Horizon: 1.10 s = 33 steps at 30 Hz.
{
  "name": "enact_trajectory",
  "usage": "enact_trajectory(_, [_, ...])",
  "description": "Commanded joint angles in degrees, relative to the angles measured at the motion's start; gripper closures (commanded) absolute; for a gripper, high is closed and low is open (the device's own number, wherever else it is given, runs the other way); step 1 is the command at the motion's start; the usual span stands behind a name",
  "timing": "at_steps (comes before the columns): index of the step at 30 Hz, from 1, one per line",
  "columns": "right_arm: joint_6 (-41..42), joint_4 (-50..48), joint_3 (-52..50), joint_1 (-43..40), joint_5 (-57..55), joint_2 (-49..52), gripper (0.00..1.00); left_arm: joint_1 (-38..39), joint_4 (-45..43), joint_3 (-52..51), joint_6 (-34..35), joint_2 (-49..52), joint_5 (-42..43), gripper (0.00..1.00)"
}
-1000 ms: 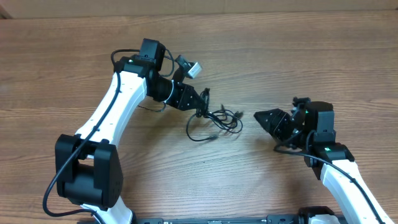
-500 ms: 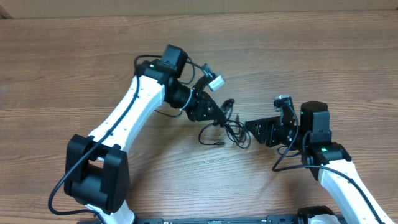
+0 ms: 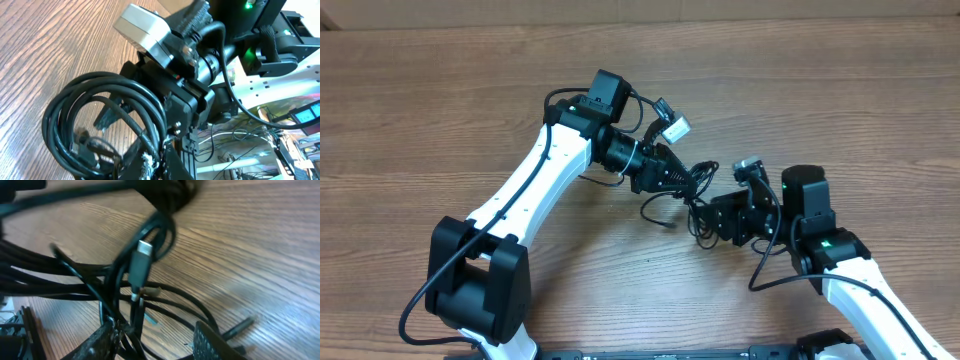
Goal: Untangle cables
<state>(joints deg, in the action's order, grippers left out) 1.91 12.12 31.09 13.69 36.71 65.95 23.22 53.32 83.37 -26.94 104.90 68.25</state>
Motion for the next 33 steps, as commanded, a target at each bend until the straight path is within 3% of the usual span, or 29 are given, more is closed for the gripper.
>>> enact_trajectory(1, [-0.7,-1.7,1.2,1.4,1.0,-0.1,0.54,0.1,-0.1,1.4,0.2,-1.6,3.1,0.96])
enact_trajectory(17, [-0.7,-4.2,1.2,1.7,6.7,-0.1,0.54,0.1,-0.1,1.4,1.5,-1.6,0.7,0.96])
enact_trajectory(29, [-0.7,-4.2,1.2,1.7,8.4,-0.1,0.55,0.1,-1.4,1.4,1.7,-1.6,12.2,0.96])
enact_trajectory(33, [-0.7,-3.9,1.2,1.7,6.4,-0.1,0.96,0.0,-1.4,1.4,1.7,-1.6,12.0,0.96])
